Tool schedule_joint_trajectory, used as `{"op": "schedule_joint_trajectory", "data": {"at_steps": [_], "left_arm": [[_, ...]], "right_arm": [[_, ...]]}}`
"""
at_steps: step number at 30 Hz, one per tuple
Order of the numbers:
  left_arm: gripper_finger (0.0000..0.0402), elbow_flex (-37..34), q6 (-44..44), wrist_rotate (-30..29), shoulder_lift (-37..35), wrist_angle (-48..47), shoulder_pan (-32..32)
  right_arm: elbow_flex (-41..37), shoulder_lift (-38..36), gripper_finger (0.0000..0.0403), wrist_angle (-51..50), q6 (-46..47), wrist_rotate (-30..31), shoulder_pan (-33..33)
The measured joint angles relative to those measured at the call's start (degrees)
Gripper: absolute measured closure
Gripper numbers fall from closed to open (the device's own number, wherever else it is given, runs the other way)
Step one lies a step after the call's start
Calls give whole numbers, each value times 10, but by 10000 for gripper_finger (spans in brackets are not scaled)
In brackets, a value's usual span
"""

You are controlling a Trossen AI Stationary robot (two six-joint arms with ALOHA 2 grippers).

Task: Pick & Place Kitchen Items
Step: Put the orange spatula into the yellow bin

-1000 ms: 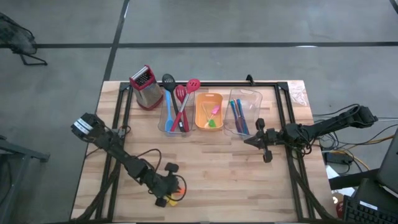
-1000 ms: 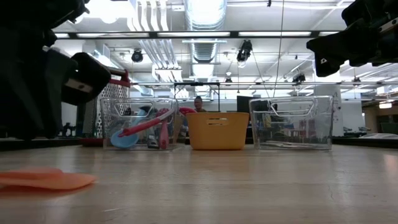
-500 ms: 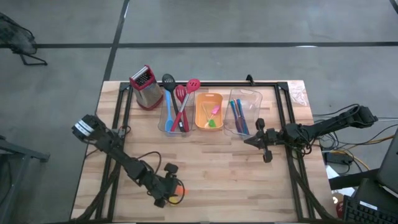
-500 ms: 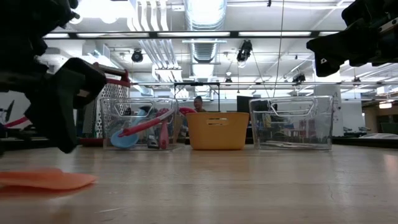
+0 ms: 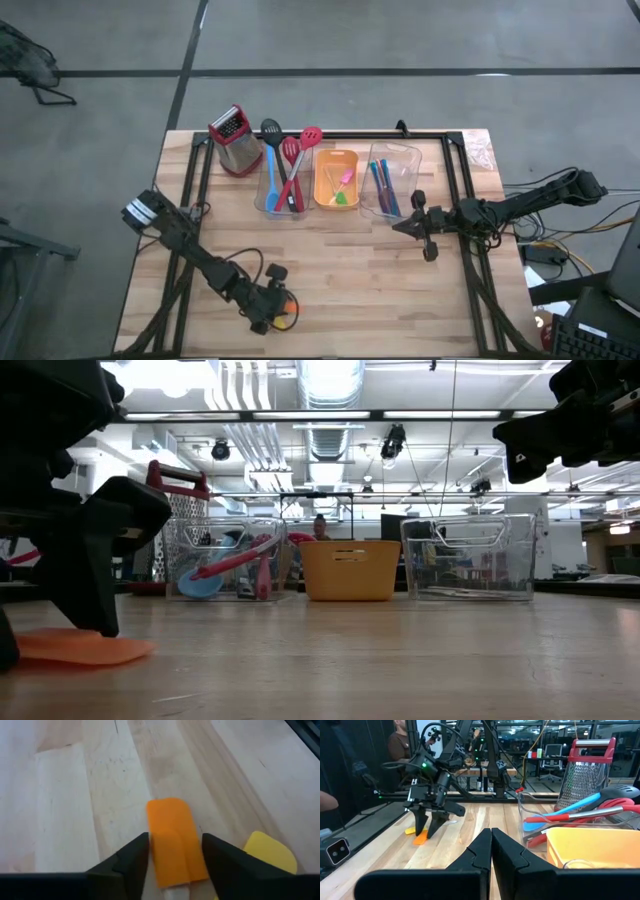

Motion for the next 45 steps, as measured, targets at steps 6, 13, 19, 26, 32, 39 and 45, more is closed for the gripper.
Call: {"op": "schedule_joint_trajectory", "data": {"at_steps": [6,13,19,26,32,39,45], "left_arm": [[315,0,10,-7,26,-6,1],[395,1,48,-3,23,-16,2],[399,7,73,14,0,-22,2],[400,4,74,41,-74,-102,-9],[398,4,27,-13,-144,-166,-36],[338,5,-124,-9,-200,-291,-69],[255,-3,-196,-13,-201,-343,-104]], "right_arm": [[0,0,394,0,1,0,0],[0,0,394,0,0,0,0],[0,0,394,0,0,0,0],[0,0,394,0,0,0,0],[0,0,394,0,0,0,0],[0,0,394,0,1,0,0],[0,0,394,0,0,0,0]]}}
